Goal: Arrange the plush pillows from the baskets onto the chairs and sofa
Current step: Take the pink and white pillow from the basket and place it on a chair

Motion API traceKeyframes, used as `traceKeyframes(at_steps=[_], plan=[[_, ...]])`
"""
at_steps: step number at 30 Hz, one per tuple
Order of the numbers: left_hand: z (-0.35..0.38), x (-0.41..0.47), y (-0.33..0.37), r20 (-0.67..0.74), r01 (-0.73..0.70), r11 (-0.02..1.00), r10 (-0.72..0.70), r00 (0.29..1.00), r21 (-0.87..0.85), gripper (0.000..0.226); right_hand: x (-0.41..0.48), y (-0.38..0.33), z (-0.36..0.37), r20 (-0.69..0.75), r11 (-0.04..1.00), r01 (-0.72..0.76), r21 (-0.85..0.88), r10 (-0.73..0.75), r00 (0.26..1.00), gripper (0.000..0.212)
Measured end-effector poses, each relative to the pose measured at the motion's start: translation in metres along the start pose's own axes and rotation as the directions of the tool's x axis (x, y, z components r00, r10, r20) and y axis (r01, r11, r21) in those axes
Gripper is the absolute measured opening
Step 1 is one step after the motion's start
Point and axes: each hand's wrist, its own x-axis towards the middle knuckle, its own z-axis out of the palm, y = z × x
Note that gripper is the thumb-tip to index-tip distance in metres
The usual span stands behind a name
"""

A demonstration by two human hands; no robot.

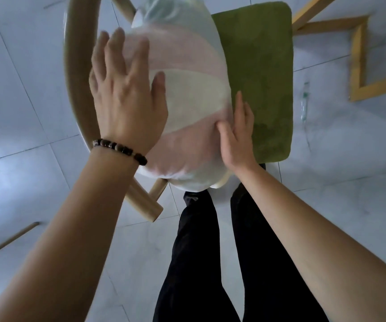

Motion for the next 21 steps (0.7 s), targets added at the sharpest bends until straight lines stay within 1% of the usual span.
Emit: traceKeyframes(at_steps=[1,2,3,5,7,8,10,12,14,15,16,18,20,21], plan=[[0.001,0.01,0.003,0.002,-0.123,0.992,0.123,0.992,0.034,0.051,0.002,-0.01,0.002,-0.041,0.998,0.061,-0.035,-0.062,0.997,0.075],[0.004,0.024,0.007,0.054,-0.228,0.972,0.225,0.973,0.059,0.052,0.005,-0.019,0.004,-0.066,0.99,0.111,-0.086,-0.117,0.991,0.072],[0.01,0.04,0.012,0.136,-0.317,0.944,0.304,0.943,0.09,0.053,0.008,-0.027,0.007,-0.064,0.979,0.145,-0.14,-0.156,0.986,0.072],[0.03,0.071,0.02,0.296,-0.457,0.867,0.391,0.872,0.199,0.058,0.012,-0.031,0.015,0.013,0.957,0.184,-0.224,-0.186,0.982,0.075],[0.052,0.096,0.023,0.411,-0.524,0.794,0.385,0.826,0.31,0.066,0.006,-0.016,0.023,0.089,0.925,0.21,-0.316,-0.192,0.977,0.079],[0.063,0.106,0.02,0.454,-0.531,0.776,0.359,0.816,0.34,0.068,0.0,-0.004,0.024,0.104,0.912,0.208,-0.352,-0.183,0.978,0.081],[0.079,0.122,0.009,0.504,-0.508,0.791,0.303,0.809,0.341,0.069,-0.018,0.022,0.019,0.135,0.916,0.157,-0.369,-0.114,0.984,0.084],[0.085,0.128,-0.002,0.503,-0.469,0.832,0.282,0.817,0.296,0.067,-0.035,0.041,0.009,0.206,0.929,0.09,-0.358,-0.015,0.978,0.086],[0.089,0.128,-0.009,0.484,-0.447,0.859,0.289,0.826,0.249,0.066,-0.043,0.047,-0.001,0.26,0.936,0.059,-0.348,0.036,0.965,0.085],[0.09,0.126,-0.011,0.473,-0.442,0.867,0.297,0.83,0.23,0.065,-0.04,0.043,-0.005,0.251,0.941,0.061,-0.333,0.026,0.968,0.083],[0.091,0.125,-0.012,0.46,-0.438,0.872,0.304,0.834,0.218,0.064,-0.033,0.036,-0.008,0.213,0.949,0.069,-0.307,-0.002,0.977,0.081],[0.092,0.121,-0.013,0.436,-0.435,0.875,0.313,0.844,0.213,0.063,-0.003,0.014,-0.009,0.1,0.97,0.1,-0.223,-0.079,0.992,0.077],[0.093,0.119,-0.013,0.415,-0.43,0.878,0.318,0.852,0.211,0.063,0.038,-0.014,-0.004,0.029,0.965,0.191,-0.181,-0.189,0.982,0.073],[0.093,0.119,-0.013,0.405,-0.425,0.879,0.316,0.858,0.215,0.064,0.059,-0.025,0.001,0.028,0.954,0.236,-0.184,-0.235,0.972,0.072]])
